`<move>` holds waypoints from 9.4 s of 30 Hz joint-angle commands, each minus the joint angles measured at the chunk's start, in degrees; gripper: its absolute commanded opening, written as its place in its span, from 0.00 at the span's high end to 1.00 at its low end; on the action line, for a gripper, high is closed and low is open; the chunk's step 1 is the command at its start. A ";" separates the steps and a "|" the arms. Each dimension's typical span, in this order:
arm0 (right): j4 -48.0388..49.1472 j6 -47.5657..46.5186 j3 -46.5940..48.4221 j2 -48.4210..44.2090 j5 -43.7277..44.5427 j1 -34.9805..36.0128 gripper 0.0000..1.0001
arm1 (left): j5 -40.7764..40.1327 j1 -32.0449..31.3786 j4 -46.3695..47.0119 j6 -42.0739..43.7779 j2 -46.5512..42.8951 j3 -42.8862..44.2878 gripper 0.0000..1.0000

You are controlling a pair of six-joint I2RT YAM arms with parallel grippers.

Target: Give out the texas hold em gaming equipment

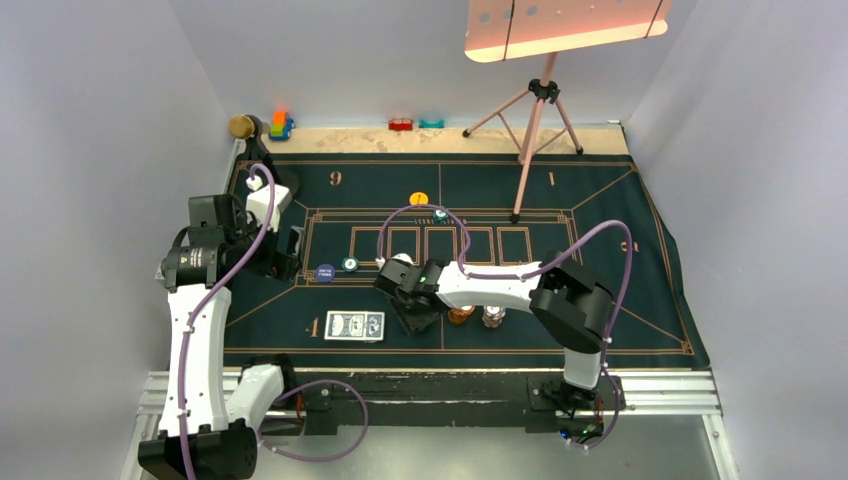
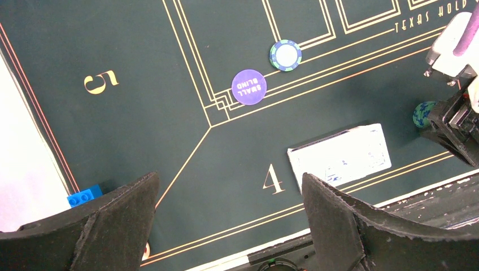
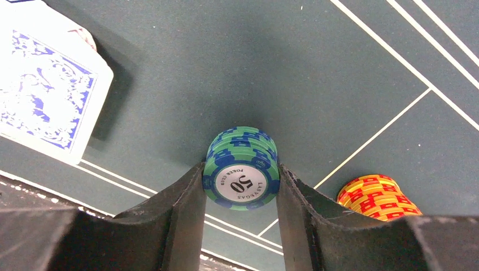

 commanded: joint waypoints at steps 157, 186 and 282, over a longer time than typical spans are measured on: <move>-1.43 -6.92 -11.44 -20.11 2.14 -9.20 0.14 | 0.31 0.27 -0.07 0.56 -0.27 3.91 0.00; -3.00 -7.59 -9.16 -17.57 1.69 -9.19 0.38 | -0.70 0.25 0.13 1.18 -0.87 3.18 0.00; -0.95 -9.72 47.79 29.30 -4.69 -5.07 0.80 | -0.54 0.65 8.45 -10.35 1.83 1.24 0.00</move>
